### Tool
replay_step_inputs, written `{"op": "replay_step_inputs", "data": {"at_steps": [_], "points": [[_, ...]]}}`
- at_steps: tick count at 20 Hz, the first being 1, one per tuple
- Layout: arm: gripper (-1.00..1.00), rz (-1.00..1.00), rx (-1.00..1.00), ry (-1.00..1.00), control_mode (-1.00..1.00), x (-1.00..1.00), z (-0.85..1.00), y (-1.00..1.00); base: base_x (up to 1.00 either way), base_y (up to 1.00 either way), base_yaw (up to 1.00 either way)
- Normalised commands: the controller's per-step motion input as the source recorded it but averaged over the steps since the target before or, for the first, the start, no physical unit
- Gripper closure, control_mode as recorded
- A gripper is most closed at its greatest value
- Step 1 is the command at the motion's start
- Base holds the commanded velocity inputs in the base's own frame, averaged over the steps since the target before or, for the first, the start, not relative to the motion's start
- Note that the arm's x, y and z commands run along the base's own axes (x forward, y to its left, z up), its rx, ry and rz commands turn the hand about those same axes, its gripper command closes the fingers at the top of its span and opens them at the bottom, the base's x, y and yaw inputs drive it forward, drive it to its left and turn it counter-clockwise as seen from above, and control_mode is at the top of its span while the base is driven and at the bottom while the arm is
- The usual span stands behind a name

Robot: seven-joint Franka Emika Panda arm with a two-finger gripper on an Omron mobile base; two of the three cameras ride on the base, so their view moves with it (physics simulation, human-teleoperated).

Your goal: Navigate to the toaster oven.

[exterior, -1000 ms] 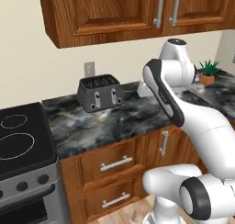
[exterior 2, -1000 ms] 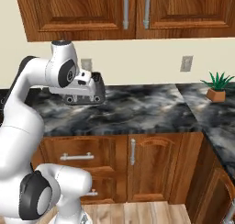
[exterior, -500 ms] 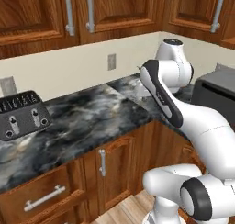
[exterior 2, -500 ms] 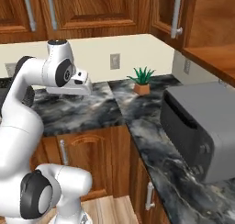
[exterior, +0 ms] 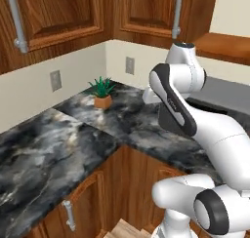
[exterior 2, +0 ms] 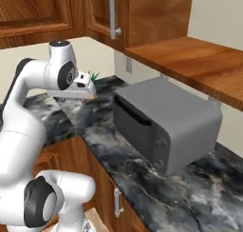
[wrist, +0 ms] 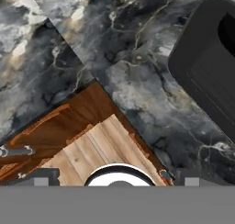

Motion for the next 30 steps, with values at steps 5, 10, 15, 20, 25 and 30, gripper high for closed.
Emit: {"op": "replay_step_inputs", "data": {"at_steps": [5, 10, 15, 20, 25, 30], "points": [[-1.0, 0.0, 0.0, 0.0, 1.0, 0.0, 0.0, 0.0, 0.68, 0.27, -0.72], [-1.0, 0.0, 0.0, 0.0, 1.0, 0.0, 0.0, 0.0, 0.67, 0.1, -0.72], [-1.0, 0.0, 0.0, 0.0, 1.0, 0.0, 0.0, 0.0, 0.69, 0.06, -0.66], [-1.0, 0.0, 0.0, 0.0, 1.0, 0.0, 0.0, 0.0, 0.56, 0.0, -0.5], [-1.0, 0.0, 0.0, 0.0, 1.0, 0.0, 0.0, 0.0, 0.61, 0.0, -0.32], [-1.0, 0.0, 0.0, 0.0, 1.0, 0.0, 0.0, 0.0, 0.61, 0.0, -0.14]]}}
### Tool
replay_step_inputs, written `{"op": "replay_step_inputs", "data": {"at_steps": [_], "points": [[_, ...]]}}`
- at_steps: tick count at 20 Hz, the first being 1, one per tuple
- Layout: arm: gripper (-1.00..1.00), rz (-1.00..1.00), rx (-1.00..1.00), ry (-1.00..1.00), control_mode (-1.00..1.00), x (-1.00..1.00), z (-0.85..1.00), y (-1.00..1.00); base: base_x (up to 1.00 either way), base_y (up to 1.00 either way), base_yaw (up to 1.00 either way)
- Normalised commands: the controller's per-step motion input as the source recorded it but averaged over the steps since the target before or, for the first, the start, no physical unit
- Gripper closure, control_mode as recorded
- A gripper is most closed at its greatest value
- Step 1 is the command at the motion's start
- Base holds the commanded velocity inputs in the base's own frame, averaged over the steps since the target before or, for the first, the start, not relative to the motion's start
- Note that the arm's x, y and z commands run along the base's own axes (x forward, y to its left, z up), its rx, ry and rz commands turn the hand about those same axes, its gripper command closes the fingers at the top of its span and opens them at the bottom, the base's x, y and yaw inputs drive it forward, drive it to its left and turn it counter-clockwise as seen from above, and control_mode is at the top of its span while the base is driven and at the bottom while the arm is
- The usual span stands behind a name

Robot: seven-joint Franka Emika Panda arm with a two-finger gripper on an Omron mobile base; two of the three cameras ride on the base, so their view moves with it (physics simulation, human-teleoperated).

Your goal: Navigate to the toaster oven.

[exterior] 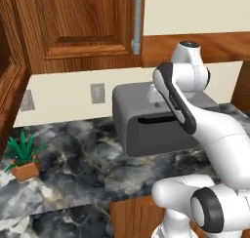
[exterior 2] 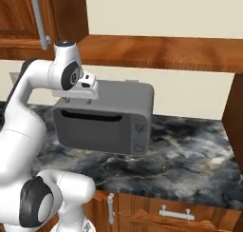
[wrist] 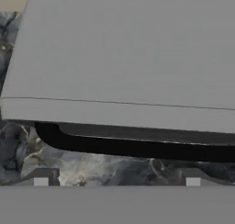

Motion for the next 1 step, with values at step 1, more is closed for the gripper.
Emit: {"op": "replay_step_inputs", "data": {"at_steps": [1], "points": [[-1.0, 0.0, 0.0, 0.0, 1.0, 0.0, 0.0, 0.0, 0.33, 0.0, -0.03]]}}
